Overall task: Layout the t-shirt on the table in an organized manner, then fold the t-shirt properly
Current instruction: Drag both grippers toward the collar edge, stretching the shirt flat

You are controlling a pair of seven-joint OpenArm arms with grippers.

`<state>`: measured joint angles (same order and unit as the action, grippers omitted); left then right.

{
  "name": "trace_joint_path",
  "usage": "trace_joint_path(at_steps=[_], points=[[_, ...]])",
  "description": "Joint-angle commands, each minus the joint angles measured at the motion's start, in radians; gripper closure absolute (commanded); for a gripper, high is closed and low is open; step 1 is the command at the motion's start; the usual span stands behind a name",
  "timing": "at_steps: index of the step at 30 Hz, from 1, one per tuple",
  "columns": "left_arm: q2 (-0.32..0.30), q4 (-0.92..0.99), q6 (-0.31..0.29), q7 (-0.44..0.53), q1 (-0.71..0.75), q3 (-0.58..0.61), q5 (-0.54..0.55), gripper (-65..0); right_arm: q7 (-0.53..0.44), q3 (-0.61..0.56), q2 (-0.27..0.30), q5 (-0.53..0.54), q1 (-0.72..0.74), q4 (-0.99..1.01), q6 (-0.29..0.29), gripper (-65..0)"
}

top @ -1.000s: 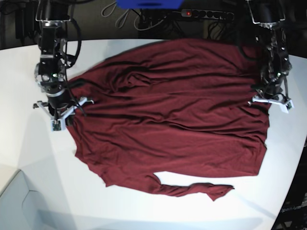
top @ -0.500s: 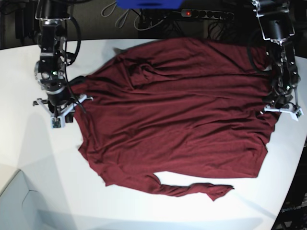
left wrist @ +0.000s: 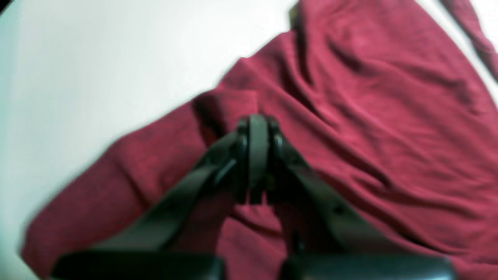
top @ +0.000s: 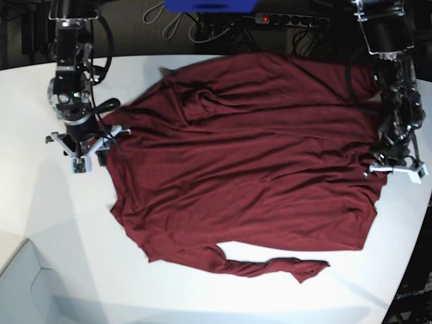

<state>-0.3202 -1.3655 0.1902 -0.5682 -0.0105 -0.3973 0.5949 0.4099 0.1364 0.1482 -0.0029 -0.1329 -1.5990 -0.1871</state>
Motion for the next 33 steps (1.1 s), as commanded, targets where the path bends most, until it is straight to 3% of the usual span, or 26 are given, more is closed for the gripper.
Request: trace_joint_path(at_steps=[1,8,12,21,26,33], points=[[-0.023,-0.038,0.002,0.02,0.005,-0.033,0.026,-0.4,-0.026,0.009,0.008,0.004,0.006,-0.039,0.002,-20.4],[-0.015,-0.173,0.004,-0.12,0.103,-0.199,0.193,-0.4,-0.019,0.036,0.001,0.004,-0.096,-0.182,0.002,-19.8],[0.033,-0.248,-0.001,-0.201,0.166,-0.294,0.239,-0.3,-0.016,0.027,-0.008,0.005,-0.181,-0.263,0.002,-19.8],[0.135,-0.53,-0.002,-0.402,0.401,-0.426,0.241,-0.6,-0.018,-0.016,-0.124,0.005,-0.299,-0.349,0.002,-19.8],[0.201,-0.552,-0.004,-0.398,0.501,-0.49,0.233,-1.6,-0.021,-0.016,-0.123,0.005,-0.316,-0.346,0.002,-19.8],[0.198,-0.48,-0.004,-0.392,0.524,-0.492,0.227,-3.4,-0.024,-0.014,-0.124,0.005,-0.334,-0.343,0.002,-19.5]])
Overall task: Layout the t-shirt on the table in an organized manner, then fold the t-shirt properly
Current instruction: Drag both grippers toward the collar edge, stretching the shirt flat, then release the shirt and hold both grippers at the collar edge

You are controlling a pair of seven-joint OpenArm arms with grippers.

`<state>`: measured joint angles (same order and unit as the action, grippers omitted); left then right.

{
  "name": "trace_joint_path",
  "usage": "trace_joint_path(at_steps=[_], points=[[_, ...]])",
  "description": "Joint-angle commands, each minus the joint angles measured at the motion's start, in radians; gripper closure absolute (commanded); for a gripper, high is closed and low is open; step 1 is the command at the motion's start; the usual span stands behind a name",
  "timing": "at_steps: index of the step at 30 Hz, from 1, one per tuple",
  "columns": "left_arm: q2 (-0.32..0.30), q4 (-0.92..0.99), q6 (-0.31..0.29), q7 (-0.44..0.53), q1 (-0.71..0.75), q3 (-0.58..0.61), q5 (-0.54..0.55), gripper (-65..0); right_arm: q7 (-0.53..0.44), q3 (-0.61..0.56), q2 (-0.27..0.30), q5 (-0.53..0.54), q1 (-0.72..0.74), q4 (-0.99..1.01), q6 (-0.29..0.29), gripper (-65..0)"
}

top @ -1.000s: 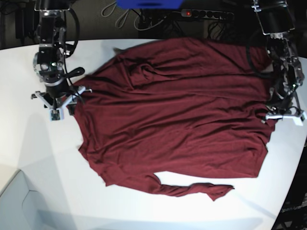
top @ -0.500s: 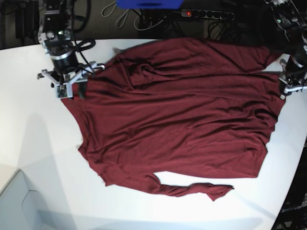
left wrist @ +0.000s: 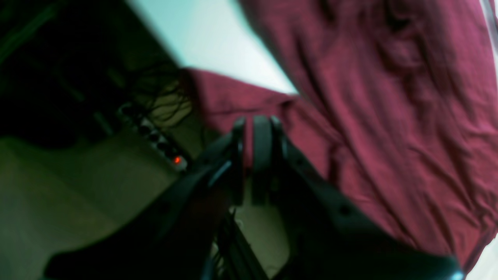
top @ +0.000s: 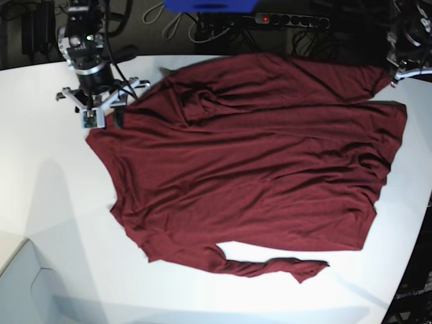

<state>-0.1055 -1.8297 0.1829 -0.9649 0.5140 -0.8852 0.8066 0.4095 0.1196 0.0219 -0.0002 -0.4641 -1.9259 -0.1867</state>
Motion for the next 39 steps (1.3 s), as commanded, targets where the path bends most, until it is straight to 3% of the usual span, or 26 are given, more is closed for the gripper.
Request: trace_joint_path(at_steps=[1,11,17,23,28,39], points=[[-0.026,0.005,0.004,0.005,-0.027,-0.001,0.004,-3.4,-0.024,0.002,-0.001,0.002,-0.003,-0.016,0.002,-19.5],[-0.035,0.15,0.004,0.005,-0.186,0.113,-0.181,-3.2,-0.017,-0.008,0.002,0.004,-0.005,-0.016,0.002,-19.4],[-0.035,0.212,0.004,0.007,-0.211,0.162,-0.263,-3.2,-0.022,-0.007,0.005,0.002,-0.023,-0.016,0.002,-19.4],[-0.064,0.318,0.004,0.163,-0.211,0.255,-0.319,-3.2,-0.019,-0.007,0.006,0.002,-0.025,-0.016,0.002,-19.4],[-0.107,0.353,0.004,0.22,-0.246,0.304,-0.329,-3.2,-0.017,-0.005,0.008,0.001,-0.025,-0.016,0.002,-19.4],[-0.11,0.353,0.004,0.218,-0.38,0.329,-0.332,-3.2,-0.017,-0.005,0.008,0.001,-0.026,-0.014,0.002,-19.4]])
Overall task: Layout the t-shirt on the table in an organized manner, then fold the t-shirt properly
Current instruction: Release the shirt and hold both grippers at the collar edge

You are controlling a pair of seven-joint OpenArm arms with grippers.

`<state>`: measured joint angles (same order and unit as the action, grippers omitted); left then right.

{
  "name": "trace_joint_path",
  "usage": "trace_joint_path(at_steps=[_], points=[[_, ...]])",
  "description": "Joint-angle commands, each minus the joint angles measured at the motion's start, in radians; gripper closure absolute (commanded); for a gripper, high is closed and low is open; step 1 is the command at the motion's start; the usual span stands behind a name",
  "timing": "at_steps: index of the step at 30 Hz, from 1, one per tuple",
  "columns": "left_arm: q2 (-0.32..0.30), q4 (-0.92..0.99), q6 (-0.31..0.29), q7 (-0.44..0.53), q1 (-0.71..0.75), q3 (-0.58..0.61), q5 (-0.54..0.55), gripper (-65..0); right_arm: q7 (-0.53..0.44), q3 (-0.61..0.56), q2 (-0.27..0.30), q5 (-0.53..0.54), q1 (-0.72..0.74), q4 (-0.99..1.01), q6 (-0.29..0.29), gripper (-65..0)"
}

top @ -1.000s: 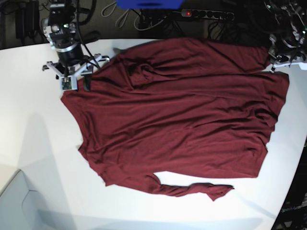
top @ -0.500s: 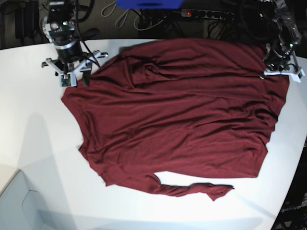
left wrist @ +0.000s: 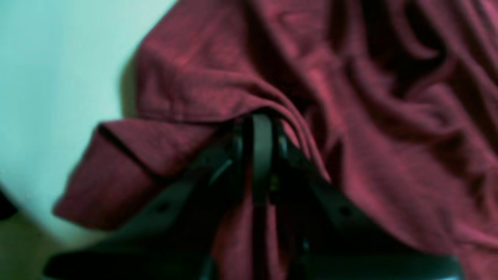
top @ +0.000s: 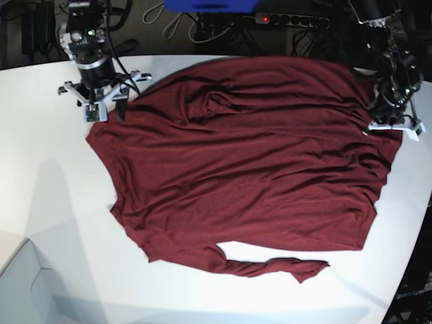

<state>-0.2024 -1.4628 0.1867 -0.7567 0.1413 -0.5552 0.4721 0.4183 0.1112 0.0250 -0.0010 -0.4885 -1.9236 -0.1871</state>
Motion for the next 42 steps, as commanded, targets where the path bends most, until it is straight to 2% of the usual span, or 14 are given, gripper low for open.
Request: trace_joint_path(at_steps=[1,8,14,19,26,29,34,35,40,41,42], points=[[-0.024,-0.019,0.0,0.01,-0.012,0.013,0.003,-3.2,-0.026,0.003,0.005,0.002,-0.003,-0.017,0.002,-19.4],[-0.068,-0.092,0.0,0.009,-0.002,0.096,0.01,-3.2,-0.029,0.025,0.005,0.002,-0.016,-0.018,0.002,-19.4],[-0.088,-0.198,0.0,-0.103,0.045,0.094,0.004,-3.2,-0.028,0.025,0.005,0.002,-0.016,-0.02,0.002,-19.4],[-0.093,-0.306,0.0,-0.126,0.123,0.093,0.003,-3.2,-0.026,0.025,0.005,0.002,-0.016,-0.023,0.002,-19.4],[-0.122,-0.382,0.0,-0.125,0.241,-0.026,0.003,-3.5,-0.031,0.041,0.005,0.002,-0.031,-0.023,0.002,-19.7],[-0.139,-0.353,0.0,-0.128,0.249,-0.076,0.003,-3.5,-0.029,0.04,0.003,0.002,-0.032,-0.023,0.002,-19.7],[-0.165,-0.26,-0.002,-0.122,0.235,-0.073,0.003,-4.4,-0.031,0.034,0.002,0.005,-0.029,-0.021,0.002,-19.7],[-0.17,-0.247,-0.002,-0.122,0.225,-0.059,0.003,-7.2,-0.031,0.032,0.002,0.005,-0.029,-0.021,0.002,-19.7],[-0.219,-0.187,-0.002,-0.119,0.217,0.007,0.003,-34.6,-0.032,0.037,0.003,0.005,-0.026,-0.018,0.002,-19.7],[-0.22,-0.178,-0.002,-0.119,0.215,0.013,0.003,-37.8,-0.032,0.037,0.003,0.005,-0.026,-0.018,0.002,-19.7],[-0.222,-0.177,-0.002,-0.119,0.215,0.014,0.003,-38.2,-0.032,0.037,0.003,0.005,-0.026,-0.018,0.002,-19.7]])
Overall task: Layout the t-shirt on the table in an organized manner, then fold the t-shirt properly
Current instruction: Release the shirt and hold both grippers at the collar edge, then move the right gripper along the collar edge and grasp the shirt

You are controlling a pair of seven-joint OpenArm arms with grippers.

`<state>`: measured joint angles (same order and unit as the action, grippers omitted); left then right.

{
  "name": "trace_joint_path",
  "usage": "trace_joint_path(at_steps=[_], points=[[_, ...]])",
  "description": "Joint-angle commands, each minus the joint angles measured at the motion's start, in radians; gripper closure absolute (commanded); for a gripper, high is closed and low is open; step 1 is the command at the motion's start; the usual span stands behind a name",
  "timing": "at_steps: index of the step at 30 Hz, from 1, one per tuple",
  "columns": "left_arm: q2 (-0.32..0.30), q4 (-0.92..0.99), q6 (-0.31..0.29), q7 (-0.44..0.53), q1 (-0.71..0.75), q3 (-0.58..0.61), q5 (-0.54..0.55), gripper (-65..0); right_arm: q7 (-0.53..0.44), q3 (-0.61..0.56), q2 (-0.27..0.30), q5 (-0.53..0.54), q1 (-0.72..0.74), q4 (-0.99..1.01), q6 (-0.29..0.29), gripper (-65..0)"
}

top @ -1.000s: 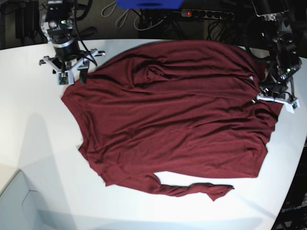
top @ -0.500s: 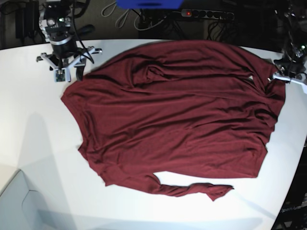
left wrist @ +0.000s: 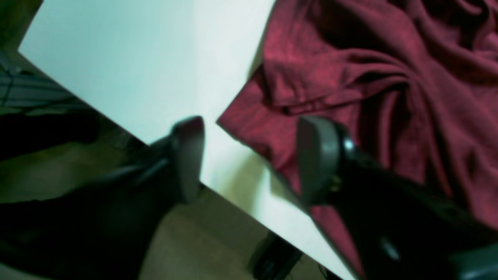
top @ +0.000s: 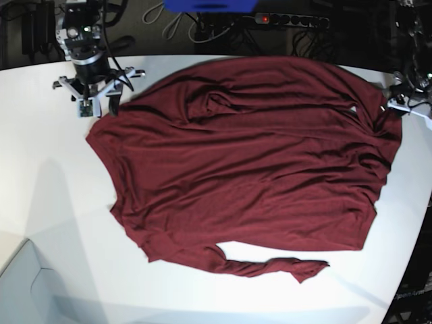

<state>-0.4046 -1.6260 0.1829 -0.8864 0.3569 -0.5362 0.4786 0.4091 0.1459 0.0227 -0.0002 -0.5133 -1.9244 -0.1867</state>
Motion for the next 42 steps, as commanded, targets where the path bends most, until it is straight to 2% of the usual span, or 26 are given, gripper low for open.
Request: trace_joint_path(at_steps=[1,10,17,26,32,37,39,42], points=[[-0.02,-0.013,0.002,0.011,-0.002,-0.005,-0.004,-37.4,-0.023,0.004,0.006,0.004,-0.002,-0.017,0.002,-19.7],[-0.023,0.102,0.002,0.013,-0.049,-0.006,-0.004,-23.9,-0.023,0.004,0.006,0.004,-0.002,-0.016,0.002,-19.7],[-0.023,0.148,0.002,0.068,-0.054,0.0,-0.004,-23.8,-0.019,0.005,0.007,0.004,-0.002,-0.016,0.002,-19.6],[-0.023,0.152,0.002,0.079,-0.054,0.0,-0.005,-23.8,-0.019,0.005,0.007,0.004,-0.003,-0.016,0.002,-19.5],[-0.015,0.226,0.002,0.083,-0.094,0.044,-0.12,-23.6,-0.017,0.005,0.007,0.004,-0.003,-0.016,0.002,-19.5],[-0.014,0.249,0.002,0.143,-0.092,0.109,-0.142,-22.7,-0.017,0.005,0.007,0.004,-0.006,-0.016,0.002,-19.5],[-0.014,0.249,0.002,0.144,-0.092,0.115,-0.146,-17.9,-0.017,0.005,0.007,0.002,-0.006,-0.016,0.002,-19.5],[-0.014,0.257,0.002,0.149,-0.092,0.112,-0.146,-5.0,-0.017,0.005,0.007,0.001,-0.006,-0.016,0.002,-19.4]])
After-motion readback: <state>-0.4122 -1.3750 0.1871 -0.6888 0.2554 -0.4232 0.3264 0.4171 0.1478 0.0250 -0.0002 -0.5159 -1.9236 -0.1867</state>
